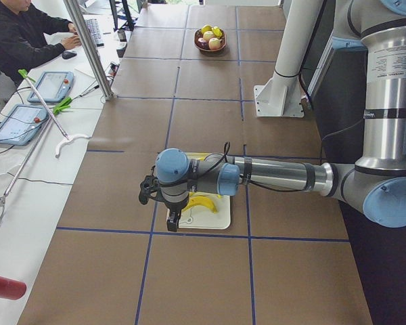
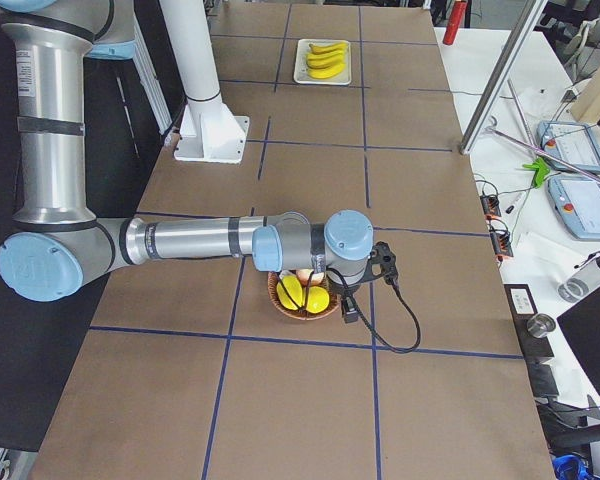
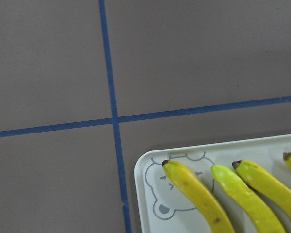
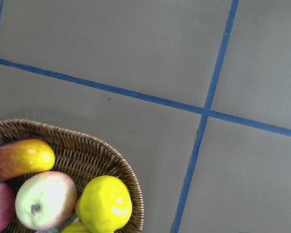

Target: Transfer all bananas from basket to plate

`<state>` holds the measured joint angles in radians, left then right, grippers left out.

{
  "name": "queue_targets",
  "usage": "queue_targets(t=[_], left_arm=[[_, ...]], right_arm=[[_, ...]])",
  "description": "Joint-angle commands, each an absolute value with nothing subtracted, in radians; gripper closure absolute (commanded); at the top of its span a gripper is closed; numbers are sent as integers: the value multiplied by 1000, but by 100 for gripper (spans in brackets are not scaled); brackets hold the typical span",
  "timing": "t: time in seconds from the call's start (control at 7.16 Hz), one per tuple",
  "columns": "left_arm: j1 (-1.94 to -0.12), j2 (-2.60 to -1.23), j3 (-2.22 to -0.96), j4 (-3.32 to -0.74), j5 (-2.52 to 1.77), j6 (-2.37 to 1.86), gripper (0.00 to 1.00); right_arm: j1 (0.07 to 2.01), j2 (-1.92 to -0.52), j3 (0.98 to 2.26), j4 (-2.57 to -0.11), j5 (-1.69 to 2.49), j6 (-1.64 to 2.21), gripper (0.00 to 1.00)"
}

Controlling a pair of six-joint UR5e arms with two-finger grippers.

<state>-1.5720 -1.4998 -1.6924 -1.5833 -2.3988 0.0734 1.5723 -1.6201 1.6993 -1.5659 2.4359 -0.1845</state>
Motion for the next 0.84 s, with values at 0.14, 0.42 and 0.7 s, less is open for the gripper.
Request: queue_targets(t=[0.14,0.42,0.7], left_arm=[[-1577,-1500,-1641,-1583,-2402,22,0],[-1577,-1499,-1641,-1585,-2410,23,0],[-1577,-1499,-1641,-1585,-2410,23,0]], right_arm=[[1632,-1620,1562,-1568,2356,-178,0],[1663,-1638,1537,-1566,2365,-183,0],[1666,-1626,1572,-1568,2378,-158,0]])
